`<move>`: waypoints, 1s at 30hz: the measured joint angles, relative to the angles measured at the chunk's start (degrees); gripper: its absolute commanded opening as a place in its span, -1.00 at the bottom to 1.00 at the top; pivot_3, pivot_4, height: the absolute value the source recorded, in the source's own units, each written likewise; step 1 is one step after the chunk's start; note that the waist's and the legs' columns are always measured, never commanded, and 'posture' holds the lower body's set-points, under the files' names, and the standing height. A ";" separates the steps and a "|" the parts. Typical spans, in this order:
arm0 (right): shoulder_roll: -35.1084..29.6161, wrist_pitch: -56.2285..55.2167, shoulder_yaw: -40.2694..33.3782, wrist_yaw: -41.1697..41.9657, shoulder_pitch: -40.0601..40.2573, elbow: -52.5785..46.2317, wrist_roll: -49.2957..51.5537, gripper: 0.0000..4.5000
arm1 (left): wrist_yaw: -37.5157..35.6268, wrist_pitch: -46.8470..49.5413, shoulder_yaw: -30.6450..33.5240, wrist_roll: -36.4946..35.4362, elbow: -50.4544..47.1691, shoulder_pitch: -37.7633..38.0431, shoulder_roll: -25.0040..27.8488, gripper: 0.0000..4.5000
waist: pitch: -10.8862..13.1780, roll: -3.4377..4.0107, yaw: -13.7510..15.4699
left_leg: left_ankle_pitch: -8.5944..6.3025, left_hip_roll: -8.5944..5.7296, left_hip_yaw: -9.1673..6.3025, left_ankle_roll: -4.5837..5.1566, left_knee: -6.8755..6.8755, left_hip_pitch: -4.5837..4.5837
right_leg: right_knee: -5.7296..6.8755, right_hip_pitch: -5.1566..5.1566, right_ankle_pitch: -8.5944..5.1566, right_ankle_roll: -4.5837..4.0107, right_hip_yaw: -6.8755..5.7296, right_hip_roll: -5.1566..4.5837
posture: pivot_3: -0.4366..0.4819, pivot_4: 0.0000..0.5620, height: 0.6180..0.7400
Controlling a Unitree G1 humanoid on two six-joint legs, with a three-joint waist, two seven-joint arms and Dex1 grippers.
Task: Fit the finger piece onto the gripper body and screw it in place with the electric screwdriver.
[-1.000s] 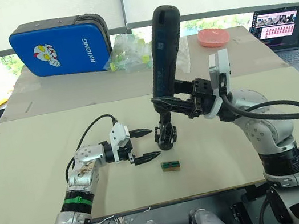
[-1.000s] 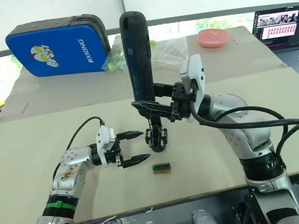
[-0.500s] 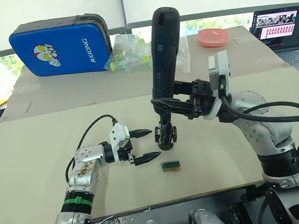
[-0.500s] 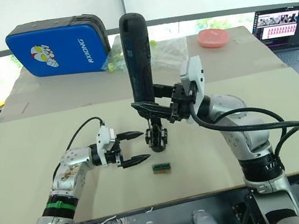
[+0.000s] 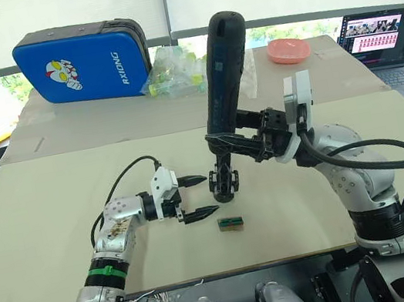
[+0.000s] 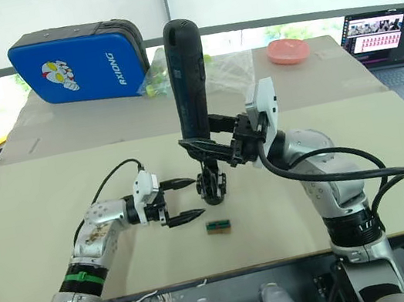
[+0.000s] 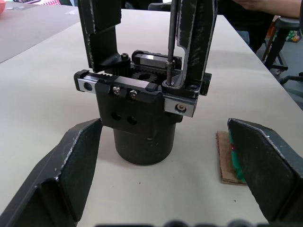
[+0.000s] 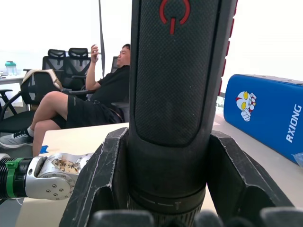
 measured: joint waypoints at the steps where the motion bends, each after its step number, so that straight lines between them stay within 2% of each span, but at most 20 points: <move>1: 0.00 0.00 0.05 0.00 0.00 -0.02 0.00 -0.16 | 0.14 -0.02 -0.05 0.41 0.00 0.00 -0.04 1.00 | 0.00 0.00 0.00 | 0.00 0.00 0.00 0.00 0.00 0.00 | 0.00 0.00 0.00 0.00 0.00 0.00 | -0.05 -0.47 1.00; 30: -0.75 1.75 1.52 1.30 -2.38 1.41 -0.32 -0.16 | 1.58 -0.05 -0.28 0.51 0.00 0.68 -0.70 1.00 | 0.00 0.00 0.00 | -0.05 0.00 0.00 0.00 0.00 -0.01 | -0.01 -0.02 0.00 0.00 -0.01 -0.04 | -0.05 -0.47 1.00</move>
